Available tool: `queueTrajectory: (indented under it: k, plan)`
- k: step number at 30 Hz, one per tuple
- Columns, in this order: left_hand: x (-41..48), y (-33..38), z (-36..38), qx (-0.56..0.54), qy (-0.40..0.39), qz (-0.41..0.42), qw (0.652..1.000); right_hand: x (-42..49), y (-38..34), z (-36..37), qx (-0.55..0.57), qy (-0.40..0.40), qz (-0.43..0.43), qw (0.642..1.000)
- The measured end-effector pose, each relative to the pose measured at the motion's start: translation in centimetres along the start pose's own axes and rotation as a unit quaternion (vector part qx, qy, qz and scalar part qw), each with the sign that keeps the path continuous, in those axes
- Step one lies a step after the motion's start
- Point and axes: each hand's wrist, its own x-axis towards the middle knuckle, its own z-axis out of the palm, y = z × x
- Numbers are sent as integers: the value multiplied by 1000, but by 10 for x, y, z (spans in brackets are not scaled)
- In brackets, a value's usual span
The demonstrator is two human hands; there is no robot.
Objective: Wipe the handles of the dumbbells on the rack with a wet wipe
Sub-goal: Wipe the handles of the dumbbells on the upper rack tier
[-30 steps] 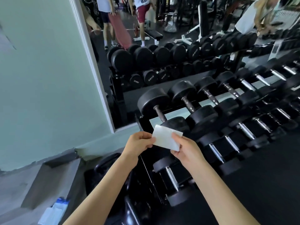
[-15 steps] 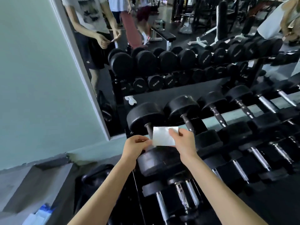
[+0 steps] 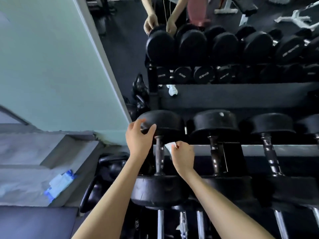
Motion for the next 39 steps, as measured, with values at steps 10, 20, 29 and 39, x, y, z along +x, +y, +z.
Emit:
queueTrajectory:
  k: [10,20,29,39]
  plan:
    - [43,-30,-2,-82,-143,-50,985,13,12,31,259,-149,140,944]
    - [53,-33,-1,-169,-172,-98,966,15,12,58,219,-113,135,960]
    - [55,-39,2,-166,-162,-91,969,23,2,63,149,-60,103,982]
    - [55,-38,2,-166,-153,-81,971,41,-7,61,245,-49,169,953]
